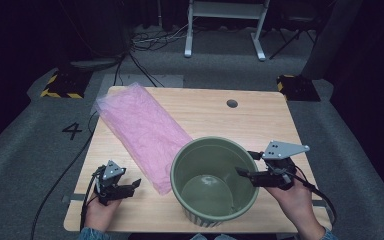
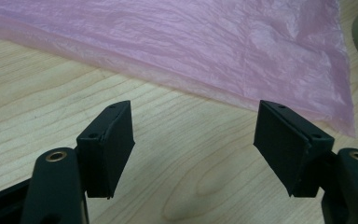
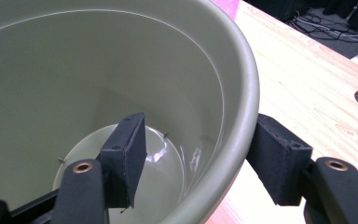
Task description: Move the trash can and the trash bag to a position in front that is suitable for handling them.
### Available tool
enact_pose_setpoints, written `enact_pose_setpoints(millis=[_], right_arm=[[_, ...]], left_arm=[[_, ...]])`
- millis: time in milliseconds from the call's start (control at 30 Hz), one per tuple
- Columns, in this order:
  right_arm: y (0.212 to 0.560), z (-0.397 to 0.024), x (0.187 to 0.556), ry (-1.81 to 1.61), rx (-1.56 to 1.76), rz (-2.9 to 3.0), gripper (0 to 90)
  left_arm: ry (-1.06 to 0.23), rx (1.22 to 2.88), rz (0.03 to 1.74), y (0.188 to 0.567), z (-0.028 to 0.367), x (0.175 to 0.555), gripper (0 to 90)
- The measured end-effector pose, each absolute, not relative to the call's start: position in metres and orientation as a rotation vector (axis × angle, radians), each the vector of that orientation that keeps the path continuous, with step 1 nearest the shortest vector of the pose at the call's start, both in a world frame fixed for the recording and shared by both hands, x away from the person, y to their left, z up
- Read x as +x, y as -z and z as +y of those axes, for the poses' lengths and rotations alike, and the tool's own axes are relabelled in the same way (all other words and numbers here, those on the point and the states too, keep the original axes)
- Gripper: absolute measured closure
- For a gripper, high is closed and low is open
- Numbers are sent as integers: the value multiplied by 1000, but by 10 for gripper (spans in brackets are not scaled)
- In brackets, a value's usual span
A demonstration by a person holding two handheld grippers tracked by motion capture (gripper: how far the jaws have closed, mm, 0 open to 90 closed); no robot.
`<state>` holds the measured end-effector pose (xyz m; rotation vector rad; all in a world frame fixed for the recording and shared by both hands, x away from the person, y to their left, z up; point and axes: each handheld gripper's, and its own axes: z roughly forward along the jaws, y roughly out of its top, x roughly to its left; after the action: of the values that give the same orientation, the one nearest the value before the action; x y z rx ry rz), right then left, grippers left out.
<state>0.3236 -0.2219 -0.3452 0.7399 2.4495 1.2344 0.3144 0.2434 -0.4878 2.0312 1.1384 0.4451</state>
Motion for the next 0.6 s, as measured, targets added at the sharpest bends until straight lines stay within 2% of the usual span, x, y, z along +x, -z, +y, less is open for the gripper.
enact_pose_setpoints(millis=[200,333,600], right_arm=[[326,-243,319,-1328,736,2331,389],[319,-260,320,-1266,743,2275,364],[341,-294,321,-1193,829,2288,368]], left_arm=[[-441,2033,1149,489,244,316,282],[-445,2049,1148,490,243,316,278],[-444,2073,1180,493,243,319,272]])
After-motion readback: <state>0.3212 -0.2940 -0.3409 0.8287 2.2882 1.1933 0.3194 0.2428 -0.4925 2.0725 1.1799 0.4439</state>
